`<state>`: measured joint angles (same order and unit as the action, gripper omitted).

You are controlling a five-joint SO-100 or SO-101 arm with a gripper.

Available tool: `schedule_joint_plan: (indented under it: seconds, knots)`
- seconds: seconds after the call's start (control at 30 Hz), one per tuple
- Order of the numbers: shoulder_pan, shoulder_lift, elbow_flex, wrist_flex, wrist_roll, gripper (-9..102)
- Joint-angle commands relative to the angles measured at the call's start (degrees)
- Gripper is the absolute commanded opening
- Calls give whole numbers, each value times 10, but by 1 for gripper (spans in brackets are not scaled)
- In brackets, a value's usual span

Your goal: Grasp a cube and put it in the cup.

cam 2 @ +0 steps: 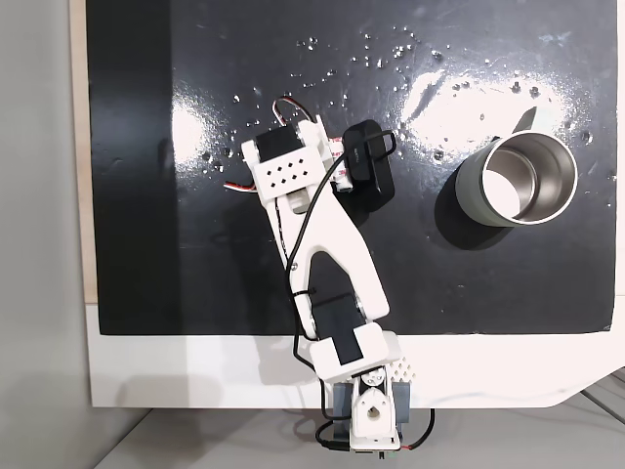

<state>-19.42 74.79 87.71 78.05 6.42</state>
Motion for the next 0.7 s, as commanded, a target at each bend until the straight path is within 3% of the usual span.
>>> schedule_joint_plan:
  seconds: [0.0,0.3,0.67]
  knots:
    - [6,4,-29,10,4,12]
    - [7,4,-28,10,2,1]
    - [4,39,-32,24,2,0]
